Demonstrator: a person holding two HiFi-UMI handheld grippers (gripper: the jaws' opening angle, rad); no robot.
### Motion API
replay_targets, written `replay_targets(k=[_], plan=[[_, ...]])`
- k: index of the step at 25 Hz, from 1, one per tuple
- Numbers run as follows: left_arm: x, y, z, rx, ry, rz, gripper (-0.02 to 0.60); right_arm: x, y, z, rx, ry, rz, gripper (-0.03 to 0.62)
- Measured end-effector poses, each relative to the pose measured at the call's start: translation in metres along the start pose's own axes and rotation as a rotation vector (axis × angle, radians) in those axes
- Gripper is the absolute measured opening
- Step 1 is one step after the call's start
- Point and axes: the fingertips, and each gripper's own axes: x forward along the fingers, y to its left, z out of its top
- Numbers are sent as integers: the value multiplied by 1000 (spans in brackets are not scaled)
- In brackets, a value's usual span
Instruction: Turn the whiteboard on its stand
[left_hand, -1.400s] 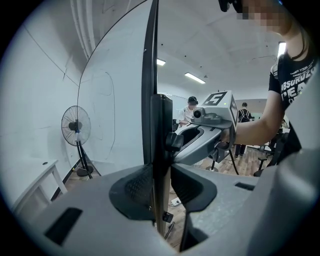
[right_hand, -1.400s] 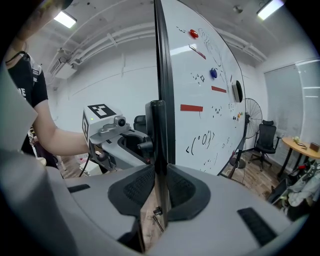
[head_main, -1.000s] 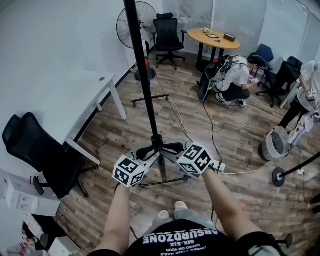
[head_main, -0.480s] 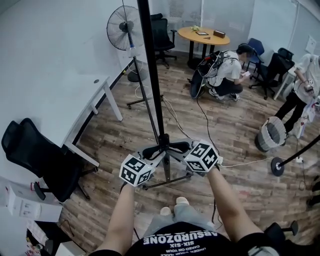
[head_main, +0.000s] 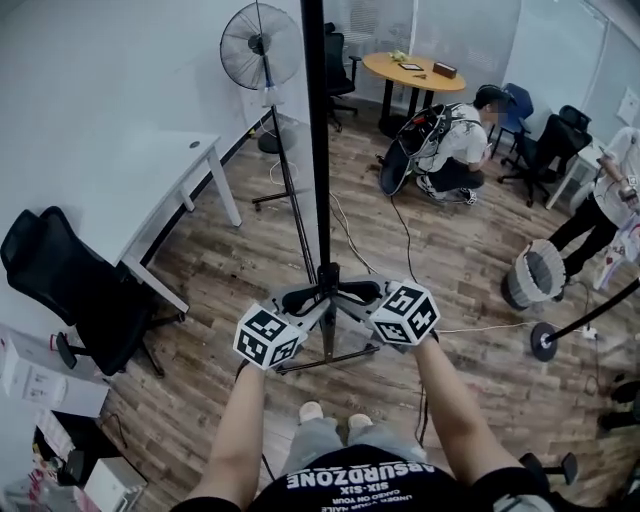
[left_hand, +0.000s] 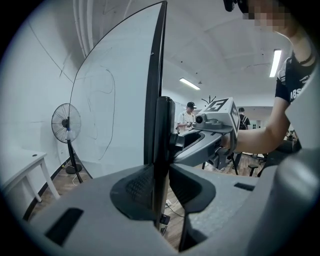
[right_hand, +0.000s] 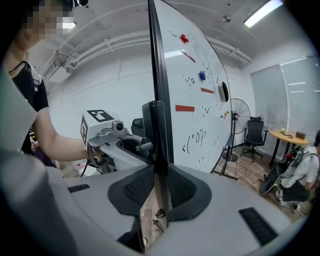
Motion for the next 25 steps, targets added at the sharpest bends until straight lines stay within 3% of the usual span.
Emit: replay_targets(k=[7,15,25], plan=[[3,-50,-1,-21,-7,69,92,-41,21,-19,-27,6,50,75],[1,-93,-5,-30,-8,97,92,-73,44,-36,-35,-1,73,75],[-2,-121,-8,-43,-33,126,92,-95,60,-46,-50,-14,78,75]])
